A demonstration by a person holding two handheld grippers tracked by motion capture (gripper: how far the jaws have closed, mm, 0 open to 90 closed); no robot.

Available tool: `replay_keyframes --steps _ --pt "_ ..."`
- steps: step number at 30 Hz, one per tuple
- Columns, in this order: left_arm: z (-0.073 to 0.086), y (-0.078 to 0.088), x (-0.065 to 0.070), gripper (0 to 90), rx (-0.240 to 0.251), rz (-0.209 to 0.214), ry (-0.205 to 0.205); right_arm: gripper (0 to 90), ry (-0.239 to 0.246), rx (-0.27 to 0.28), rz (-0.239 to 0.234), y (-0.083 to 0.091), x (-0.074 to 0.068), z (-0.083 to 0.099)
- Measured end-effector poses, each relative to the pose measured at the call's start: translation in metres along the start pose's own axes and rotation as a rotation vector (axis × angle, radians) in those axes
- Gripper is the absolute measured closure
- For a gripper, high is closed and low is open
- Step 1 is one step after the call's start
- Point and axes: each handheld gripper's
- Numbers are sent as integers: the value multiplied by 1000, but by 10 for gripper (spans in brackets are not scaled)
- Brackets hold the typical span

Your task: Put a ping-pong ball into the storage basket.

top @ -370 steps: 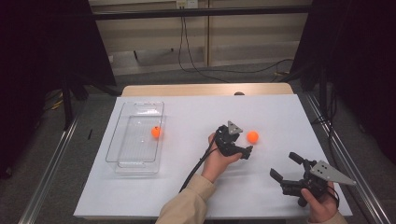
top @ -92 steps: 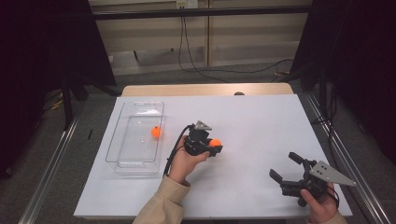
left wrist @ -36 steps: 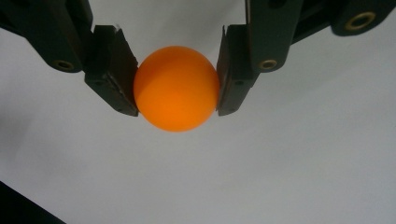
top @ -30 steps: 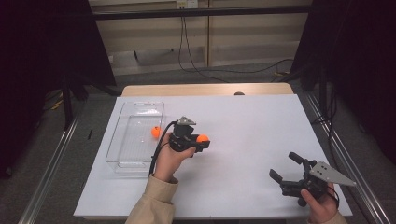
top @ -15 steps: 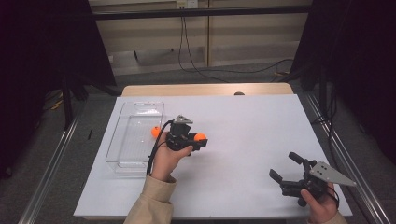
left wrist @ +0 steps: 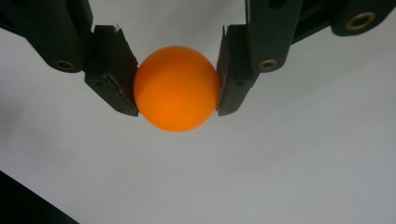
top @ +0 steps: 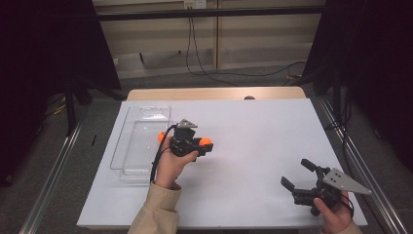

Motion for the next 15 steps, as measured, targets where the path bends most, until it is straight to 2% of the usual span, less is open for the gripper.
replay_keyframes --steps 15 --pt "0 6 -6 509 20 -5 24 17 1 -2 2 0 0 0"
Point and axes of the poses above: each handheld gripper's, and its own axes: y roughly backward along the jaws, z roughly out of its underside, x roughly to its right, and after that the axes turned 8 degrees about y, right-handed
